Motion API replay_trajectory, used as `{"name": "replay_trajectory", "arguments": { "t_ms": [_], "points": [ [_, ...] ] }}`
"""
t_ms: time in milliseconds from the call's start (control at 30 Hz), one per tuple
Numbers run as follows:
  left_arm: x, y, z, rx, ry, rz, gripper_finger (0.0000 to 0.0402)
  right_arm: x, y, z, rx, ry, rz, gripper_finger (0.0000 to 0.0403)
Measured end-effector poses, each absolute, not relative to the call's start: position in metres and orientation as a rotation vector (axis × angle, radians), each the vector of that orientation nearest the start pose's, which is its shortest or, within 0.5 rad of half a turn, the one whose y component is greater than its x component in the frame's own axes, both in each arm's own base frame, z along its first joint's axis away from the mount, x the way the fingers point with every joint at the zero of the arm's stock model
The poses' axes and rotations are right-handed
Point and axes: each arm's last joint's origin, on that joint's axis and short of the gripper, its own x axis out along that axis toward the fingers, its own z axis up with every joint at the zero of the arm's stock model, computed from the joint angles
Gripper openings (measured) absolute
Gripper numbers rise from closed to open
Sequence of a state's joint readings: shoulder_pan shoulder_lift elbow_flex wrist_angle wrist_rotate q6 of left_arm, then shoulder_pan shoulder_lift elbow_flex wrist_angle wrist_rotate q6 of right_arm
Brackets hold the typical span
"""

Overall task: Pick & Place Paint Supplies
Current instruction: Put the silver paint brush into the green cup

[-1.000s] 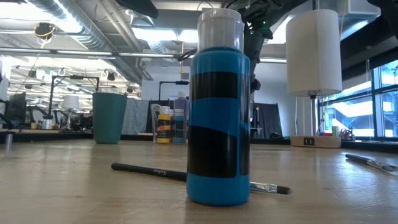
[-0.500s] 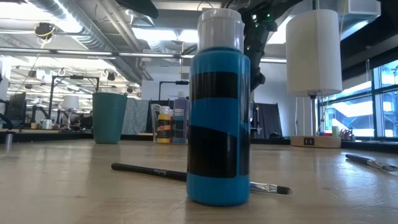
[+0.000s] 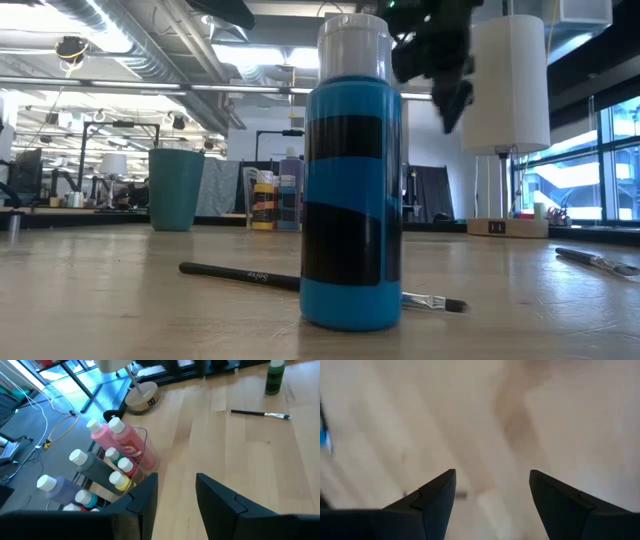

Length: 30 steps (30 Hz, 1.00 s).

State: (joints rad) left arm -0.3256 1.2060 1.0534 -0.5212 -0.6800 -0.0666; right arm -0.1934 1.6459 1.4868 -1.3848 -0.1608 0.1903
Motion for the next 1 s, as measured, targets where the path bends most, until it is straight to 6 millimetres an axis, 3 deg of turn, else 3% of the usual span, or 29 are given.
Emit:
{"name": "replay_trajectory", "arguments": {
  "t_ms": [233,433,567,1000],
  "points": [
    [0.243,-0.063,0.319,0.239,0.537,0.36,0.0127,0.285,0.0,0.291,0.125,1.633,0.072,0.0257],
    [0.245,-0.064,0.323,0.216,0.5,0.361,0.0127,0.283,0.032,0.291,-0.132,1.638,0.147,0.0257],
    [0.245,-0.064,0.323,0.185,0.488,0.367,0.0127,0.28,0.045,0.29,-0.31,1.631,0.271,0.0257],
    [0.253,-0.072,0.313,0.039,0.521,0.275,0.0127,0.281,0.07,0.286,-0.399,1.554,0.455,0.0257]
  ]
}}
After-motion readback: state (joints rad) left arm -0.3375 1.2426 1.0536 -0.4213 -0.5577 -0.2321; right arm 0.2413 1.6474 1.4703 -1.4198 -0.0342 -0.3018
